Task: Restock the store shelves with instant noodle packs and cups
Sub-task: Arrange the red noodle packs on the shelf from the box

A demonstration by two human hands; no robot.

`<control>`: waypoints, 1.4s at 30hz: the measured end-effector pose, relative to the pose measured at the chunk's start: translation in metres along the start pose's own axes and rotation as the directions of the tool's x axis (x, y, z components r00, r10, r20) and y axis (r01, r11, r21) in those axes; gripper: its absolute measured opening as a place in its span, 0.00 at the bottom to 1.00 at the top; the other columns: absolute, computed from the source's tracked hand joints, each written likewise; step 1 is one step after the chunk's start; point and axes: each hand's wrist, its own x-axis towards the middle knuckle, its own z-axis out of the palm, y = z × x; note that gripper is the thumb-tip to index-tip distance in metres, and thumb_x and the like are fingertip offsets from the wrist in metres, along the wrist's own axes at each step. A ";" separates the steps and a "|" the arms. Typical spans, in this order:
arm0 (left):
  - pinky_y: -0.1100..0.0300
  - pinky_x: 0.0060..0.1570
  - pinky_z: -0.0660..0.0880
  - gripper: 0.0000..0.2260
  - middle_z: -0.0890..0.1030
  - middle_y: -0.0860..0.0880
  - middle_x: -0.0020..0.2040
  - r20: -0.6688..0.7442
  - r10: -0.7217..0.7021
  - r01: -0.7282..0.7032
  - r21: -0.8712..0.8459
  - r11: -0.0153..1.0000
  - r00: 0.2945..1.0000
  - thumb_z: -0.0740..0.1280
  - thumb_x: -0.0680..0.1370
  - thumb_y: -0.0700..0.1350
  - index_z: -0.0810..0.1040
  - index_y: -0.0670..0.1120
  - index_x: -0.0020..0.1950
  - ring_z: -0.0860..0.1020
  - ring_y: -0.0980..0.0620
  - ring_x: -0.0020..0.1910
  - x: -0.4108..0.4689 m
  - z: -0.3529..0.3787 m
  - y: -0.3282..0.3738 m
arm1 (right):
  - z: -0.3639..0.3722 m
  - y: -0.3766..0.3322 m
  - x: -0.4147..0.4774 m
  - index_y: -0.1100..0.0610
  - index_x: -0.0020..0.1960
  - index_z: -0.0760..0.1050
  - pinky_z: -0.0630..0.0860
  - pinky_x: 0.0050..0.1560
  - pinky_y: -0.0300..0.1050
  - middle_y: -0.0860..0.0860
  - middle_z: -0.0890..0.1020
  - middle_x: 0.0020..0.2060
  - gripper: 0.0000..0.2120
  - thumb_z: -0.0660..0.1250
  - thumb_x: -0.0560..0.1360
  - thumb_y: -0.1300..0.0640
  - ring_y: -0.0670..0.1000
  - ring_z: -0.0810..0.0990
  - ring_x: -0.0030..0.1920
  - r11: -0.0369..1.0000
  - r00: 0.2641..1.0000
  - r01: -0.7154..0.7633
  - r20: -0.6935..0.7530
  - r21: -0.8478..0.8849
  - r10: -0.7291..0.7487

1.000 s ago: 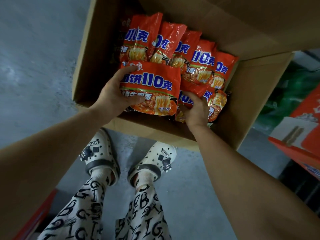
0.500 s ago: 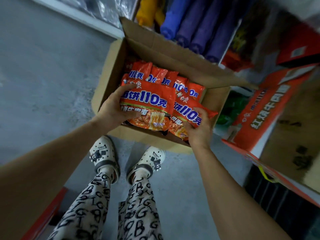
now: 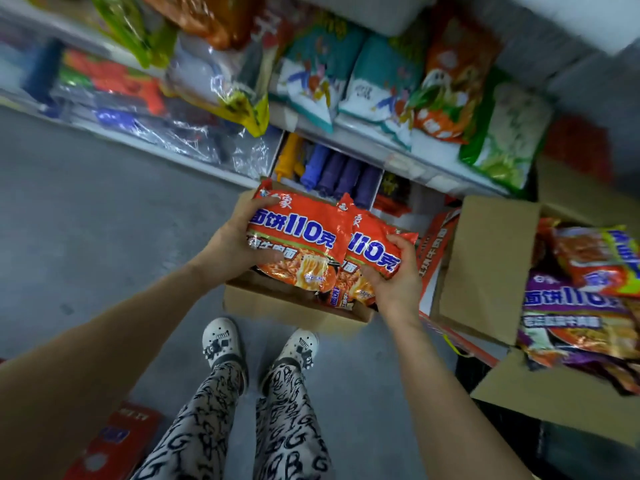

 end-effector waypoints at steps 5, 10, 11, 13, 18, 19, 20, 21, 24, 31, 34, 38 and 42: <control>0.53 0.51 0.82 0.37 0.75 0.51 0.63 0.003 0.119 -0.119 0.047 0.992 0.993 0.80 0.67 0.41 0.68 0.64 0.68 0.81 0.52 0.55 -0.031 -0.009 0.086 | -0.048 -0.073 -0.027 0.45 0.61 0.70 0.76 0.45 0.32 0.35 0.77 0.49 0.29 0.78 0.68 0.65 0.30 0.79 0.43 0.994 0.995 0.087 -0.054 0.072 -0.083; 0.57 0.48 0.81 0.36 0.73 0.51 0.64 0.068 0.254 -0.259 0.074 0.963 0.965 0.79 0.69 0.40 0.66 0.61 0.70 0.80 0.52 0.56 -0.059 -0.021 0.175 | -0.105 -0.144 -0.052 0.44 0.62 0.71 0.81 0.45 0.39 0.46 0.79 0.57 0.29 0.78 0.69 0.63 0.45 0.82 0.52 0.971 0.985 0.165 -0.081 0.171 -0.154; 0.58 0.48 0.81 0.36 0.73 0.51 0.63 0.076 0.285 -0.291 0.084 0.953 0.955 0.78 0.69 0.41 0.66 0.60 0.71 0.80 0.53 0.56 -0.062 -0.023 0.192 | -0.117 -0.157 -0.055 0.43 0.62 0.71 0.81 0.44 0.38 0.46 0.79 0.57 0.29 0.78 0.69 0.63 0.46 0.82 0.52 0.968 0.982 0.182 -0.087 0.175 -0.169; 0.58 0.47 0.81 0.36 0.73 0.53 0.63 0.091 0.340 -0.348 0.100 0.932 0.936 0.78 0.69 0.41 0.66 0.60 0.70 0.80 0.54 0.55 -0.069 -0.027 0.225 | -0.140 -0.181 -0.063 0.42 0.61 0.71 0.81 0.42 0.39 0.45 0.80 0.56 0.28 0.78 0.69 0.62 0.44 0.83 0.50 0.959 0.973 0.220 -0.105 0.180 -0.204; 0.62 0.44 0.81 0.36 0.73 0.56 0.61 0.119 0.455 -0.468 0.125 0.875 0.883 0.78 0.69 0.40 0.66 0.60 0.70 0.80 0.59 0.52 -0.087 -0.033 0.305 | -0.192 -0.234 -0.083 0.42 0.61 0.72 0.83 0.43 0.43 0.43 0.79 0.55 0.28 0.78 0.69 0.62 0.46 0.83 0.50 0.927 0.939 0.328 -0.172 0.182 -0.298; 0.61 0.45 0.81 0.36 0.74 0.56 0.61 0.121 0.472 -0.484 0.119 0.867 0.874 0.79 0.68 0.40 0.67 0.60 0.70 0.81 0.58 0.52 -0.090 -0.034 0.318 | -0.201 -0.243 -0.086 0.43 0.62 0.72 0.83 0.43 0.43 0.44 0.79 0.55 0.28 0.78 0.69 0.62 0.45 0.83 0.50 0.922 0.933 0.341 -0.184 0.185 -0.308; 0.60 0.46 0.81 0.36 0.74 0.56 0.61 0.124 0.490 -0.503 0.118 0.856 0.863 0.79 0.69 0.40 0.67 0.61 0.70 0.81 0.57 0.52 -0.094 -0.034 0.331 | -0.209 -0.252 -0.089 0.44 0.62 0.72 0.83 0.43 0.43 0.44 0.79 0.55 0.28 0.78 0.69 0.62 0.45 0.83 0.49 0.917 0.927 0.353 -0.198 0.186 -0.317; 0.60 0.47 0.81 0.36 0.74 0.56 0.61 0.130 0.510 -0.525 0.123 0.842 0.850 0.79 0.69 0.40 0.67 0.61 0.70 0.81 0.57 0.52 -0.097 -0.035 0.344 | -0.218 -0.261 -0.093 0.44 0.62 0.72 0.83 0.43 0.43 0.44 0.79 0.55 0.28 0.78 0.69 0.62 0.45 0.83 0.49 0.910 0.921 0.367 -0.209 0.193 -0.328; 0.56 0.48 0.82 0.36 0.76 0.53 0.61 0.148 0.571 -0.587 0.111 0.802 0.808 0.79 0.68 0.38 0.68 0.60 0.70 0.82 0.54 0.52 -0.104 -0.037 0.378 | -0.240 -0.283 -0.101 0.44 0.63 0.72 0.83 0.43 0.45 0.47 0.79 0.56 0.28 0.78 0.69 0.63 0.45 0.84 0.49 0.882 0.903 0.413 -0.232 0.228 -0.363; 0.57 0.47 0.81 0.35 0.75 0.52 0.63 0.145 0.691 -0.706 0.143 0.694 0.708 0.79 0.68 0.40 0.68 0.63 0.68 0.82 0.53 0.53 -0.123 -0.042 0.445 | -0.284 -0.329 -0.119 0.44 0.63 0.72 0.82 0.42 0.42 0.48 0.78 0.58 0.28 0.77 0.69 0.63 0.47 0.84 0.50 0.830 0.844 0.515 -0.293 0.215 -0.448; 0.64 0.42 0.80 0.35 0.74 0.56 0.61 0.130 0.727 -0.737 0.164 0.655 0.675 0.79 0.69 0.39 0.68 0.61 0.69 0.81 0.60 0.50 -0.136 -0.042 0.475 | -0.303 -0.347 -0.124 0.42 0.62 0.72 0.82 0.41 0.41 0.48 0.78 0.58 0.28 0.78 0.69 0.62 0.46 0.84 0.51 0.807 0.807 0.563 -0.333 0.180 -0.488; 0.68 0.40 0.78 0.35 0.73 0.59 0.60 0.112 0.763 -0.768 0.182 0.614 0.636 0.78 0.69 0.39 0.68 0.61 0.69 0.79 0.65 0.49 -0.150 -0.041 0.515 | -0.331 -0.375 -0.126 0.39 0.59 0.73 0.83 0.43 0.44 0.47 0.80 0.56 0.27 0.78 0.68 0.62 0.45 0.84 0.49 0.766 0.757 0.623 -0.368 0.160 -0.539; 0.68 0.41 0.78 0.35 0.72 0.57 0.61 0.087 0.801 -0.802 0.163 0.575 0.592 0.78 0.69 0.39 0.67 0.61 0.69 0.79 0.65 0.50 -0.156 -0.035 0.549 | -0.359 -0.401 -0.119 0.37 0.57 0.73 0.83 0.44 0.45 0.46 0.80 0.56 0.28 0.78 0.68 0.62 0.45 0.84 0.49 0.728 0.726 0.666 -0.368 0.165 -0.581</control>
